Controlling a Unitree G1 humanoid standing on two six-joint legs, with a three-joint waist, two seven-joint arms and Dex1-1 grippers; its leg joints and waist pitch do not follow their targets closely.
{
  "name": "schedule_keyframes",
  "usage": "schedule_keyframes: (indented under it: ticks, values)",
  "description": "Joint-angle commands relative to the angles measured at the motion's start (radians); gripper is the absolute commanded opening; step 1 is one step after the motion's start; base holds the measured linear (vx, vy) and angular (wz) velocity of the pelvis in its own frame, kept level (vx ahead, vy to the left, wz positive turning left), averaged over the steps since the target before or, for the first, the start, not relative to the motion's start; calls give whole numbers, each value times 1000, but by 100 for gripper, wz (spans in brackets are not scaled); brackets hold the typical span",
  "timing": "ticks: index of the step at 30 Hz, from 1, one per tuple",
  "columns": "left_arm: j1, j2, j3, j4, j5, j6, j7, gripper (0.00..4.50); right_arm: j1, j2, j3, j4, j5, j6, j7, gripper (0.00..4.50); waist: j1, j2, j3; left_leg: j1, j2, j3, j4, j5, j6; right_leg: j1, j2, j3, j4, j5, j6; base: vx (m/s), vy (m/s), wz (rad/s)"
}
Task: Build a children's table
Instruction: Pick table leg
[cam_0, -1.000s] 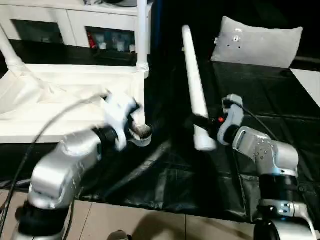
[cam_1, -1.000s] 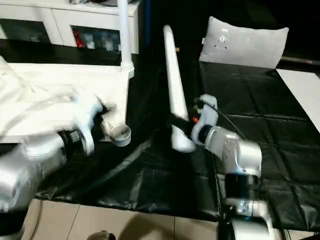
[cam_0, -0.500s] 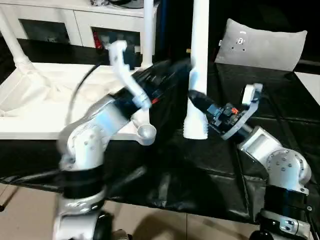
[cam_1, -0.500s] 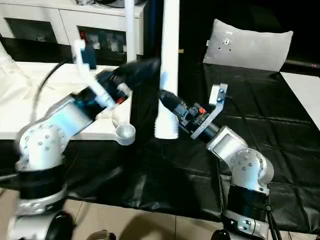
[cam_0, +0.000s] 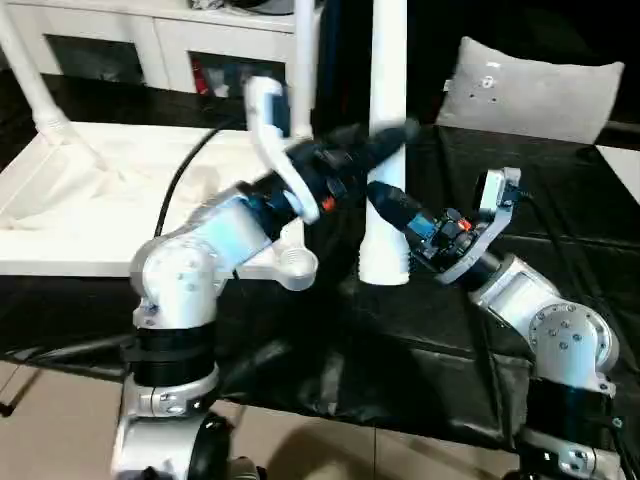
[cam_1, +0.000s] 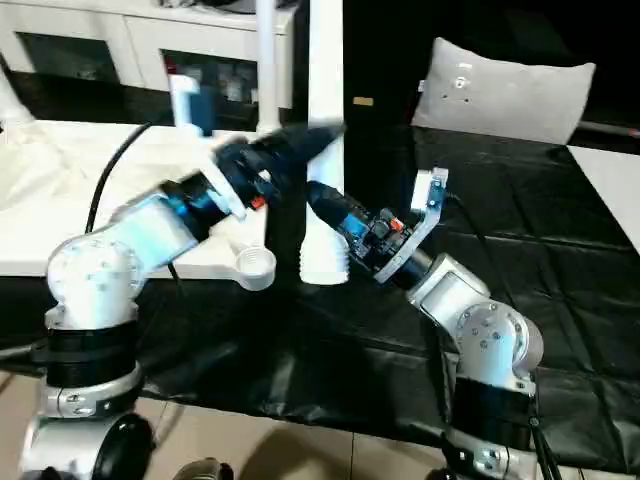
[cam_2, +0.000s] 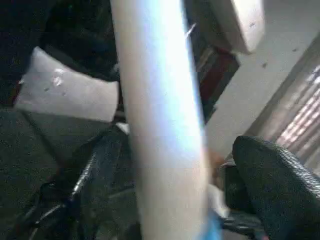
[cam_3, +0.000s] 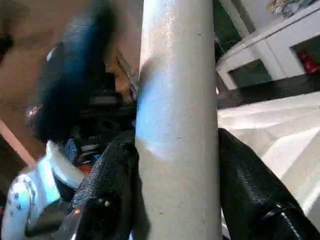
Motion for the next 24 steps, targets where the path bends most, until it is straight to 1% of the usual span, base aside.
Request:
schedule_keyframes:
  ticks: [1, 3, 5, 6, 8, 10, 12, 13, 17, 21, 24]
  values:
    - [7, 3, -24, -4, 17, -22, -18, 380, 12, -8, 38, -12, -37, -30, 10, 189, -1, -5, -89, 26, 7, 11, -59, -65, -48, 38, -68, 15, -69, 126, -154, 0, 0, 0]
    - [13, 9, -37, -20, 20, -35, -37, 365, 15, -14, 71, 7, -77, -64, 2, 189, -1, -5, -89, 28, 7, 12, -60, -78, -49, 35, -68, 15, -70, 104, -164, 0, 0, 0]
    - [16, 17, -50, -25, 35, -58, -51, 346, 16, -22, 96, 26, -108, -90, -8, 189, -1, -6, -85, 28, 8, 13, -62, -104, -51, 33, -71, 16, -75, 57, -160, 0, 0, 0]
    - [18, 21, -56, -26, 42, -69, -59, 346, 16, -24, 107, 37, -125, -103, -17, 189, -2, -5, -85, 30, 10, 12, -63, -113, -53, 31, -71, 16, -76, 31, -157, 0, 0, 0]
    - [24, 39, -77, -34, 56, -90, -82, 328, 16, -27, 122, 56, -152, -133, -34, 189, -4, -5, -84, 29, 9, 12, -64, -128, -55, 30, -72, 16, -79, -1, -153, 0, 0, 0]
    - [26, 42, -83, -38, 61, -95, -88, 318, 17, -28, 124, 58, -155, -137, -37, 189, -6, -5, -83, 30, 10, 13, -65, -142, -56, 27, -71, 16, -79, -20, -153, 0, 0, 0]
    - [29, 45, -90, -44, 65, -100, -95, 291, 18, -31, 130, 64, -162, -147, -38, 189, -5, -5, -82, 32, 10, 15, -65, -156, -56, 23, -72, 16, -82, -43, -153, 0, 0, 0]
    - [31, 46, -93, -47, 63, -100, -99, 291, 20, -34, 136, 68, -167, -154, -34, 189, -5, -6, -81, 32, 10, 15, -65, -159, -56, 23, -72, 16, -82, -47, -153, 0, 0, 0]
    - [37, 55, -108, -55, 66, -105, -113, 253, 28, -45, 159, 75, -173, -177, -22, 188, -6, -6, -82, 32, 11, 18, -66, -163, -50, 21, -74, 15, -83, -55, -150, 0, 0, 0]
    - [39, 57, -110, -57, 66, -109, -115, 218, 32, -47, 168, 75, -173, -185, -24, 188, -5, -5, -83, 31, 11, 21, -65, -158, -43, 20, -75, 15, -81, -47, -151, 0, 0, 0]
    - [38, 52, -99, -55, 60, -105, -111, 209, 32, -50, 169, 78, -171, -190, -28, 188, -5, -5, -83, 30, 11, 22, -66, -162, -42, 20, -75, 14, -82, -52, -150, 0, 0, 0]
